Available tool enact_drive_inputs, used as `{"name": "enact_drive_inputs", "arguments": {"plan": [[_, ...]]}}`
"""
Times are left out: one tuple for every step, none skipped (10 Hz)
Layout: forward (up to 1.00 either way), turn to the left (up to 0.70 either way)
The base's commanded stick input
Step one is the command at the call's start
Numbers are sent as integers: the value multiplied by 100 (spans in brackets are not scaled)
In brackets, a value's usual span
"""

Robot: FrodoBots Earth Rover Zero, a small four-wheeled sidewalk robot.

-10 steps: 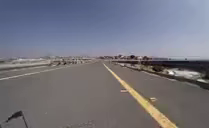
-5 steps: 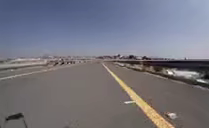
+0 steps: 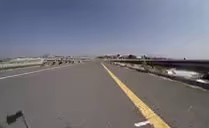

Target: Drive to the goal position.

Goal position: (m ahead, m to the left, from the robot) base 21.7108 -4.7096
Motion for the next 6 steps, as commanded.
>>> {"name": "enact_drive_inputs", "arguments": {"plan": [[100, 0], [100, 0], [100, 0], [100, 0], [100, 0], [100, 0]]}}
